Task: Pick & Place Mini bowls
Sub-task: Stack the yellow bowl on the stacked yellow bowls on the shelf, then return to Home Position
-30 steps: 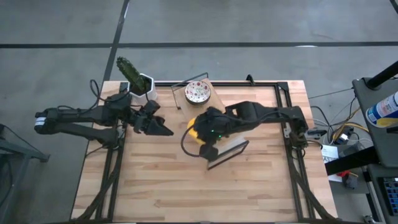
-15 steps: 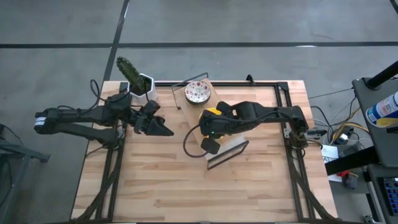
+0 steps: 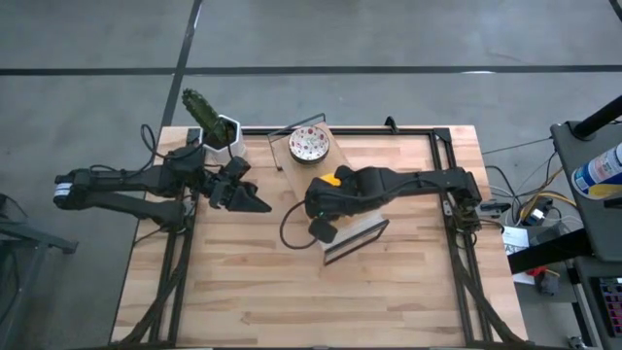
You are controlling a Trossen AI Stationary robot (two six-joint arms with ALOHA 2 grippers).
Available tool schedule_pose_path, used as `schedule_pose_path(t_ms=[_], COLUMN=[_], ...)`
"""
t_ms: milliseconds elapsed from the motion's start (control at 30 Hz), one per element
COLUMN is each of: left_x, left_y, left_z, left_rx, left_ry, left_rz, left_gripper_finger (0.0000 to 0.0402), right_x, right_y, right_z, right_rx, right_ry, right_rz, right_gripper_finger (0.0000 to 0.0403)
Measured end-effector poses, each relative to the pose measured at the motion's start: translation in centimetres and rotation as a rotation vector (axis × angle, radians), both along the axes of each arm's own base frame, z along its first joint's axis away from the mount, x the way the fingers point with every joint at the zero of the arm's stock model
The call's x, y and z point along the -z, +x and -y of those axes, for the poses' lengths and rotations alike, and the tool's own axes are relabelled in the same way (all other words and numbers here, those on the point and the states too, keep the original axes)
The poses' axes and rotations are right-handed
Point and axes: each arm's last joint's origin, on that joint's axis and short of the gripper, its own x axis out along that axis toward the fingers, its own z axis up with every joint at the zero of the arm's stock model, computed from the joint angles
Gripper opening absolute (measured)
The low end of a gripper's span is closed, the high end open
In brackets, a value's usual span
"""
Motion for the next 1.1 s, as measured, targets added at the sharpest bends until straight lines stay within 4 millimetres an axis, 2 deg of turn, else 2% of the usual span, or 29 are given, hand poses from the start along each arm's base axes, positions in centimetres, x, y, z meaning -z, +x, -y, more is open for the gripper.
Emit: schedule_pose_path(t_ms=[167,267,433,567,733,833,933,1033,1100], left_x=[0.0,0.0,0.0,0.0,0.0,0.0,0.0,0.0,0.0], left_y=[0.0,0.0,0.0,0.0,0.0,0.0,0.0,0.0,0.1], left_z=[0.0,0.0,0.0,0.0,0.0,0.0,-0.1,-0.1,-0.1], left_rx=[0.001,0.001,0.001,0.001,-0.001,-0.003,-0.033,-0.069,-0.094], left_ry=[-0.006,-0.006,-0.006,-0.005,0.014,0.018,0.06,0.112,0.16], left_rz=[-0.003,-0.002,-0.002,-0.002,0.005,0.005,0.023,0.047,0.067], left_gripper_finger=[0.0135,0.0135,0.0135,0.0135,0.0135,0.0135,0.0126,0.0097,0.0063], right_x=[0.7,0.5,-0.3,-1.0,-2.8,-3.9,-4.6,-4.8,-4.5], right_y=[0.0,0.1,0.5,0.0,-1.3,-2.0,-2.2,-2.1,-1.8], right_z=[0.1,0.0,-0.1,0.1,0.4,0.6,0.7,0.6,0.5], right_rx=[0.046,0.044,0.04,0.04,0.062,0.069,0.046,-0.015,-0.06], right_ry=[-0.007,-0.002,0.012,-0.001,-0.027,-0.014,-0.002,-0.007,0.015], right_rz=[-0.01,0.007,0.083,0.099,0.159,0.201,0.239,0.258,0.269], right_gripper_finger=[0.0013,0.0033,0.0089,0.0132,0.0152,0.0138,0.0092,0.0028,0.0017])
